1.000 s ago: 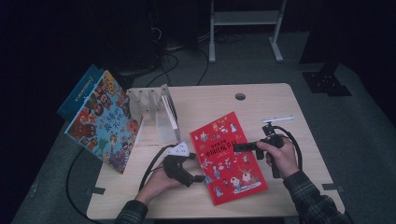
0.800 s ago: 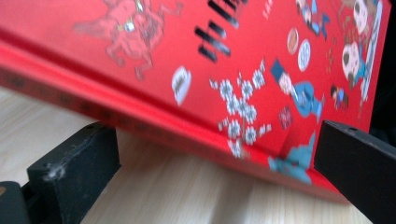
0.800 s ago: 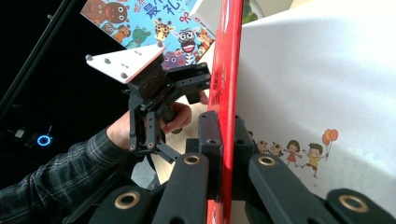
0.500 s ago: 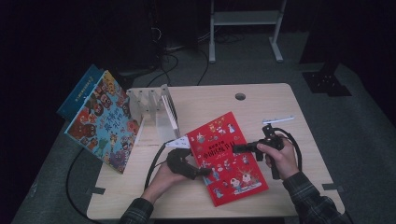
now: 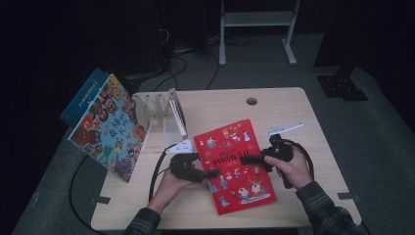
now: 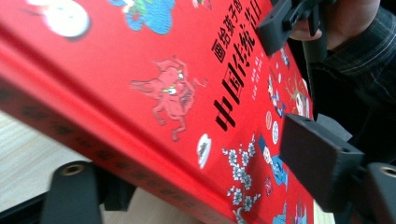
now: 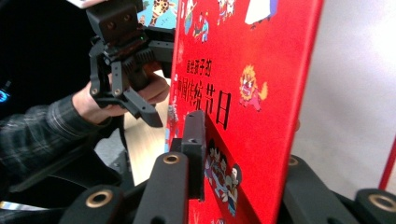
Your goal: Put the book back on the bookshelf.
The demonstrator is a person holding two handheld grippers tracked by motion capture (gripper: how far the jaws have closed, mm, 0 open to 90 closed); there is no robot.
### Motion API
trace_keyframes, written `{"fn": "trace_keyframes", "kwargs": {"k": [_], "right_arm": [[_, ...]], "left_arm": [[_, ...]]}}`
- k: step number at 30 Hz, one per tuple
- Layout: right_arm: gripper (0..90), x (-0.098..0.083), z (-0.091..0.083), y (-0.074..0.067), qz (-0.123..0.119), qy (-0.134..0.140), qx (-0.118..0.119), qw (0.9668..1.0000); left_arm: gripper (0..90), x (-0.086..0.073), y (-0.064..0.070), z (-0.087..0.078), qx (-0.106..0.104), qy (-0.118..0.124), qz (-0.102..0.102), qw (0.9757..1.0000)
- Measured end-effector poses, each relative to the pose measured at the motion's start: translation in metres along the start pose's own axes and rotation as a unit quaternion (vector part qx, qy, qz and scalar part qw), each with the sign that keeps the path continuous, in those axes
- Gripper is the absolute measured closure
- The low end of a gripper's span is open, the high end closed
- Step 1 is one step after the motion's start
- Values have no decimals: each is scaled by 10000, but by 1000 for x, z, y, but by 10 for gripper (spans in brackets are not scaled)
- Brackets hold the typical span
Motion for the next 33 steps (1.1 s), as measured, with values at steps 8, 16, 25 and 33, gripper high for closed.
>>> {"fn": "trace_keyframes", "kwargs": {"k": [8, 16, 25, 33], "right_arm": [[579, -2, 0, 0, -474, -11, -473, 9978], [432, -7, 3, 1, -869, -204, -1316, 9873], [429, -6, -3, -4, -880, -313, -1533, 9838], [433, -2, -15, 3, -774, -163, -1722, 9819]], "left_arm": [[437, 4, 3, -5, 129, 168, 114, 9997], [511, 6, 5, -7, 141, 250, 151, 9995], [554, 12, 10, -10, 132, 385, 217, 9989], [629, 17, 11, -17, 188, 519, 279, 9981]]}}
Point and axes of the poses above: each handheld gripper's, and its own axes: z roughly forward along the jaws, x roughly out of its top, y roughly to its right, the point moved 6 cm from there along z, roughly forward along the jaws, and after that the axes turned 4 degrees about -x, right-handed, at the moved point
